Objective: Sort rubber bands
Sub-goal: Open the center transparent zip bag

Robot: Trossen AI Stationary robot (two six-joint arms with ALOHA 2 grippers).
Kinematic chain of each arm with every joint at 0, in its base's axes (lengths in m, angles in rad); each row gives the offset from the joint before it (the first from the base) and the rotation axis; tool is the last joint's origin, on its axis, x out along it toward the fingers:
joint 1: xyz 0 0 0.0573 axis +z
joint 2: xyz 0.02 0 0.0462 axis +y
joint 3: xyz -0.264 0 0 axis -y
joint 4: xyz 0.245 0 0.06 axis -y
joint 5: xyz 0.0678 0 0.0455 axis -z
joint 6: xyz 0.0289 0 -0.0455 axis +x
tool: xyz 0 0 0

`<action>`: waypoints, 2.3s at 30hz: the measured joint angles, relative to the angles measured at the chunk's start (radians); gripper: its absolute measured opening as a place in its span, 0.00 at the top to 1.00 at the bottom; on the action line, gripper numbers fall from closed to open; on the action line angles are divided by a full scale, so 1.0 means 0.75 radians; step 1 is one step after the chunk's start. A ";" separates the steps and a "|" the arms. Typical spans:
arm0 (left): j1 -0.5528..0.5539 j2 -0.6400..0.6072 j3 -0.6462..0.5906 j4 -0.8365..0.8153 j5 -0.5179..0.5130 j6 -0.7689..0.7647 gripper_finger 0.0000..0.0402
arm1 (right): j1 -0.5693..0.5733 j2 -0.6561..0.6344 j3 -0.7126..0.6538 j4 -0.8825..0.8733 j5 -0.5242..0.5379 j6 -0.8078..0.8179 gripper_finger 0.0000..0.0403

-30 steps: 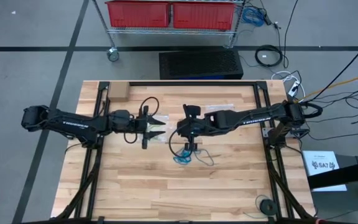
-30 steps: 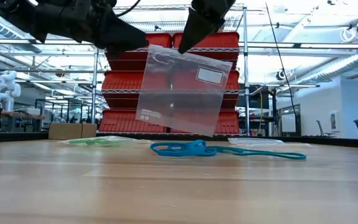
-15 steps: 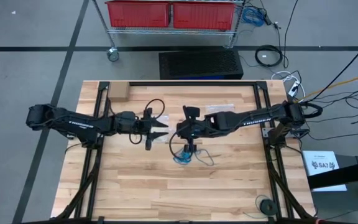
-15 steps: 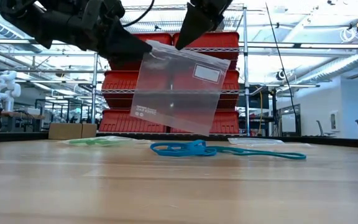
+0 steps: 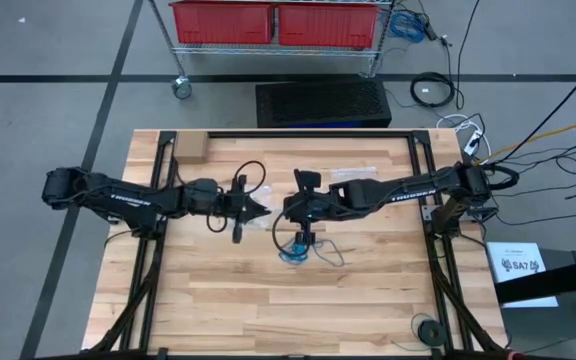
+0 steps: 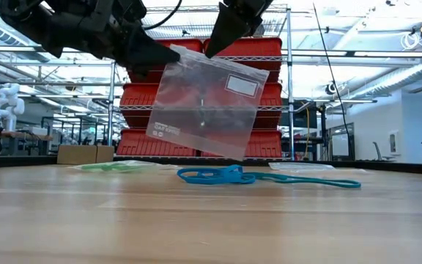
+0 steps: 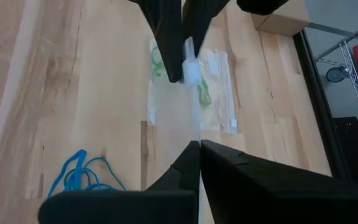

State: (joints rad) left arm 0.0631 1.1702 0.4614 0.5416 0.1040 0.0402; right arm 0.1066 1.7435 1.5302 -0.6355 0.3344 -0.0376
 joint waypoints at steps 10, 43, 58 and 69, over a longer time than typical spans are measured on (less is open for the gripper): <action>0.000 0.000 0.000 0.055 -0.006 -0.009 0.74 | -0.004 0.000 0.000 0.004 0.000 -0.017 1.00; -0.016 0.001 0.046 -0.114 0.031 -0.045 0.74 | -0.028 0.001 0.000 -0.123 -0.139 0.016 1.00; -0.017 0.009 0.121 -0.260 -0.035 -0.036 0.79 | -0.028 0.001 0.000 -0.133 -0.140 0.015 1.00; -0.016 0.077 0.144 -0.245 -0.037 -0.031 0.95 | -0.028 0.001 0.000 -0.132 -0.140 0.015 1.00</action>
State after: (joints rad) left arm 0.0509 1.2282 0.5695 0.3576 0.0765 0.0169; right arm 0.0856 1.7443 1.5303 -0.7345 0.2295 -0.0261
